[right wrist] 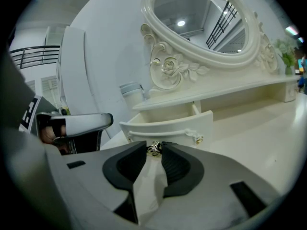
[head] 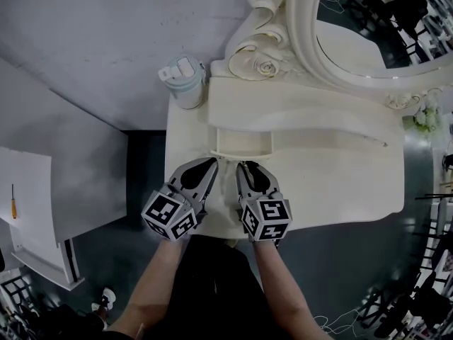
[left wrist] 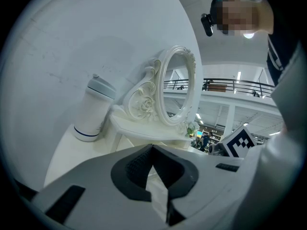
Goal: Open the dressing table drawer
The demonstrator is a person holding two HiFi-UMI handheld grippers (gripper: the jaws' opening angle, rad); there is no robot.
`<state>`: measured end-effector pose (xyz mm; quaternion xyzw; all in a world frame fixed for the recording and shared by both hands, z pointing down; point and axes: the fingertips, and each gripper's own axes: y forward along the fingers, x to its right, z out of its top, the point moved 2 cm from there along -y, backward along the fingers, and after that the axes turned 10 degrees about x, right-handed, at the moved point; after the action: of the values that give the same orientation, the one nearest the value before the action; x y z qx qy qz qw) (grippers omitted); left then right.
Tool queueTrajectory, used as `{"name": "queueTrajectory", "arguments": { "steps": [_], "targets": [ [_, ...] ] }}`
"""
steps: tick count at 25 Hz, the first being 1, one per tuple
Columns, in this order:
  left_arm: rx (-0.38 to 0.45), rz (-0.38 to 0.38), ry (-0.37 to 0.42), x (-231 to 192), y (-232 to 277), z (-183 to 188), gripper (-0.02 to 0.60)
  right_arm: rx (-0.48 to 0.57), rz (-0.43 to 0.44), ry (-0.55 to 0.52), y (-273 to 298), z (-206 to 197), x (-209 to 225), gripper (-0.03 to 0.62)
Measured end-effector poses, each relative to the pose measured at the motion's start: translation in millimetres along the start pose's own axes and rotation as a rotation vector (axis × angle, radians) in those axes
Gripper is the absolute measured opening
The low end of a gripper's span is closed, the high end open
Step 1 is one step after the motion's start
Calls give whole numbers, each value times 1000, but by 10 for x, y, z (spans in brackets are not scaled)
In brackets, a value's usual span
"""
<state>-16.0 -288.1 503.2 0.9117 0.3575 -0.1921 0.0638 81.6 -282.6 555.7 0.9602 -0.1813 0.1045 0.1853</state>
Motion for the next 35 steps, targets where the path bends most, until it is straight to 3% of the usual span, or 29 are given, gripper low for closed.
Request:
{"name": "queueTrajectory", "arguments": {
  "steps": [18, 29, 35],
  "targets": [
    [-2, 2, -1, 72, -27, -31, 6, 40, 19, 47, -145, 32, 25, 136],
    [3, 10, 28, 194, -36, 25, 6, 107, 65, -3, -389, 266, 27, 14],
    [14, 13, 56, 272, -55, 131, 6, 146, 112, -29, -537, 473, -14, 6]
  ]
}}
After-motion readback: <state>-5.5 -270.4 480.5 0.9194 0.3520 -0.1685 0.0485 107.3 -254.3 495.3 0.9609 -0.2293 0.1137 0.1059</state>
